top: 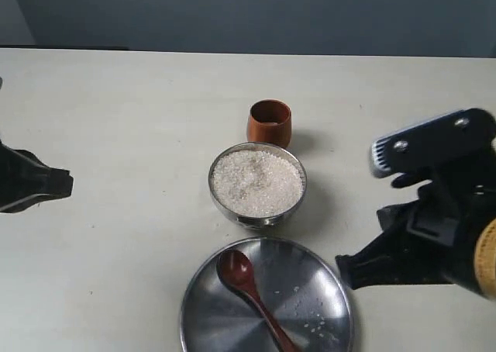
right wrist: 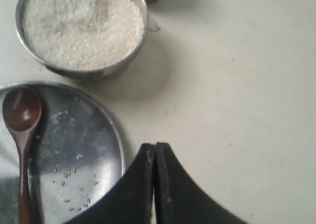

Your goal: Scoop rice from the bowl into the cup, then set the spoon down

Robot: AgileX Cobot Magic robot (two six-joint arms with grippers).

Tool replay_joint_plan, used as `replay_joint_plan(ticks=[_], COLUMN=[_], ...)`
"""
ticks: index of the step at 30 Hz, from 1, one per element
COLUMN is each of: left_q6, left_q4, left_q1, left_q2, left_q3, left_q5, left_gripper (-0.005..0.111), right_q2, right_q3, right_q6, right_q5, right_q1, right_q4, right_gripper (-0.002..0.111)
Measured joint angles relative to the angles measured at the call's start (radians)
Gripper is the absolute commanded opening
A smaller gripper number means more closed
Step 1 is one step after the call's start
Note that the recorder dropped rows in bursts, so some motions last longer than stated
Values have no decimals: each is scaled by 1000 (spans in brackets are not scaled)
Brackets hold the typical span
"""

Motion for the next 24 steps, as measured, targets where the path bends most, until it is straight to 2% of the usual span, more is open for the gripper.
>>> replay_joint_plan(ticks=[10, 19, 24], left_q6=[0, 0, 0], left_q4=[-15, -13, -3], left_q1=[0, 0, 0], left_q2=[-351, -640, -780], left_q3=[0, 0, 0], left_q5=[87, 226, 235], left_gripper=[1, 1, 1], right_q2=[-261, -409, -477], right_q3=[0, 0, 0], right_q6=[3, -114, -181], right_q5=[169, 191, 193], right_q1=[0, 0, 0], right_q4=[-33, -40, -40], right_gripper=[0, 0, 0])
